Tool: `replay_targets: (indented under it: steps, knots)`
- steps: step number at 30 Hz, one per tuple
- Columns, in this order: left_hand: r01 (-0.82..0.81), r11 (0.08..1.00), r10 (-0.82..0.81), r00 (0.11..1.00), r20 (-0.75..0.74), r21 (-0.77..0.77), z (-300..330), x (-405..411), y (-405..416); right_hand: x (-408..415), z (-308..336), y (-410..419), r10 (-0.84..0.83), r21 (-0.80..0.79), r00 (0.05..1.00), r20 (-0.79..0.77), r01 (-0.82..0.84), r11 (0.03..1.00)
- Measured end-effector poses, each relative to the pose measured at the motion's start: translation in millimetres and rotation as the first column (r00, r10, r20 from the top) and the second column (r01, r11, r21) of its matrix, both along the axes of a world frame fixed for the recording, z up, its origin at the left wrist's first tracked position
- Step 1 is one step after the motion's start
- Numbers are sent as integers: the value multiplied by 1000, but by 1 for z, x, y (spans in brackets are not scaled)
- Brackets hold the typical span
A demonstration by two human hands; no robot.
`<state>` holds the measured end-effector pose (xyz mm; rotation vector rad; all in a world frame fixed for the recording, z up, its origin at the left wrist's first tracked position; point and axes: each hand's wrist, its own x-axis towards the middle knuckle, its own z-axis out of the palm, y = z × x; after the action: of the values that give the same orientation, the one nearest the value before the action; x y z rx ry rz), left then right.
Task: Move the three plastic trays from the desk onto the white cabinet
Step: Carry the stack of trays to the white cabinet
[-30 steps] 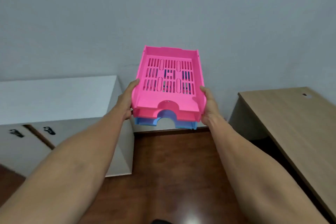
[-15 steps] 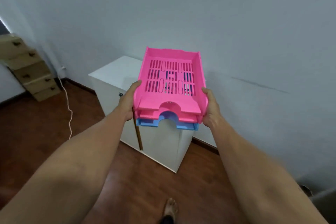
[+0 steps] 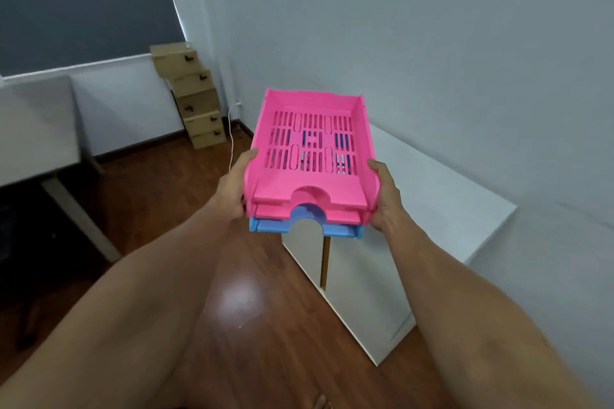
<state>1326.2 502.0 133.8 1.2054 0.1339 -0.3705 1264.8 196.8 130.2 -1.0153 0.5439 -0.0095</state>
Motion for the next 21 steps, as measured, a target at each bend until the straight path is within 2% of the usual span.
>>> replay_targets:
  steps: [4,8,11,17,21]
  knots:
    - [-170,984,174,981,-88,47,-2,46,12,61,6,10,70,-8,997,20,-70,998]
    - [-189,978,194,980,-43,91,-29,122,34,120,8,14,126,-32,992,26,-125,992]
    - [-135,987,143,986,-85,91,-31,158,39,157,7,17,141,-32,990,18,-140,990]
    - [-141,989,142,988,-54,37,-23,216,26,218,0,11,122,-39,992,9,-122,992]
    - [-14,1000,14,1000,0,-26,-17,255,3,255,-6,7,52,-36,999,12,-51,998]
